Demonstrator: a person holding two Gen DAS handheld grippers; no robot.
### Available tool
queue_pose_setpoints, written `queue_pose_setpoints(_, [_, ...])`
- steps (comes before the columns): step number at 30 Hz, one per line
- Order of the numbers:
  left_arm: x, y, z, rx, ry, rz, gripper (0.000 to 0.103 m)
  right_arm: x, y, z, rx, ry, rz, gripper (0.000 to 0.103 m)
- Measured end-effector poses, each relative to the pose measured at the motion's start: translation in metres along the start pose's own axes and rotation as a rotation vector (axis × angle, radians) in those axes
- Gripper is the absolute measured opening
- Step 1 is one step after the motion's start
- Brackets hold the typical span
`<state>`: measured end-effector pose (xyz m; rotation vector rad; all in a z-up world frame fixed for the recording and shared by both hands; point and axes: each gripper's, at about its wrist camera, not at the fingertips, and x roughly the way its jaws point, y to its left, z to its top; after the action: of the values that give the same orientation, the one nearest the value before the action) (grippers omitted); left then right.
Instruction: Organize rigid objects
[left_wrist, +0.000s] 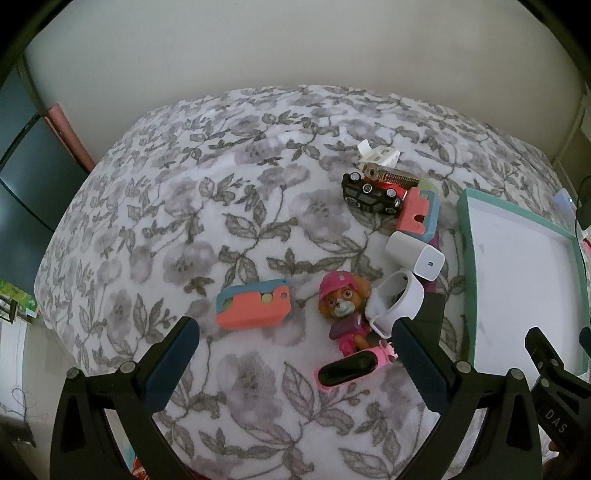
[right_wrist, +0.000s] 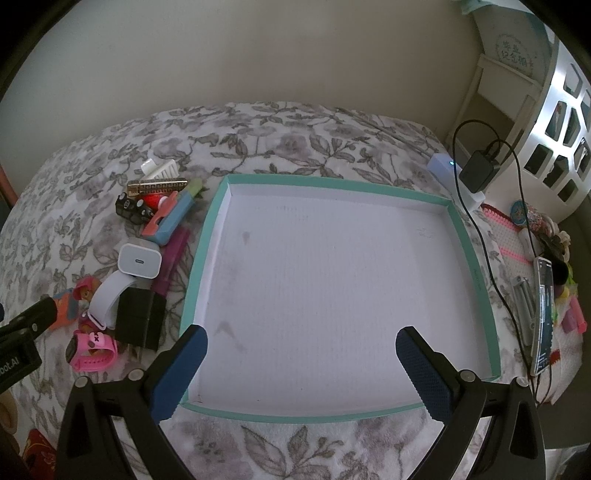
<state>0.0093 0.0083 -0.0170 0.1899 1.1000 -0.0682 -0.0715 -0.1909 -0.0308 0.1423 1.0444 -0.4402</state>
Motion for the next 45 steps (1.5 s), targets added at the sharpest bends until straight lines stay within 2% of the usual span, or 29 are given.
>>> queue_pose_setpoints(13, [0.001,0.006,0.002,-0.026,0.013,-0.003,0.103,0.001,0.003,-0.001,0.003,-0.003,-0.002,0.103])
queue_pose_setpoints(19, [0.006,0.04,0.007,-0.134,0.019,0.035,0.103,-0.008,0.022,0.001,-0.029,-0.044,0.1,0.103])
queue_pose_setpoints(25, [0.018,0.073,0.005,-0.236,0.061,0.047,0.103,-0.012,0.062,0.005,-0.081,-0.032,0.236,0.103])
queue_pose_setpoints(33, [0.035,0.09,0.003,-0.302,0.129,0.016,0.103,-0.001,0.109,-0.001,-0.142,0.059,0.348,0.103])
queue_pose_setpoints(42, [0.048,0.097,-0.001,-0.341,0.183,0.003,0.103,0.018,0.137,-0.011,-0.16,0.165,0.439,0.1])
queue_pose_setpoints(45, [0.052,0.097,-0.002,-0.345,0.193,-0.011,0.103,0.023,0.145,-0.015,-0.167,0.189,0.445,0.098])
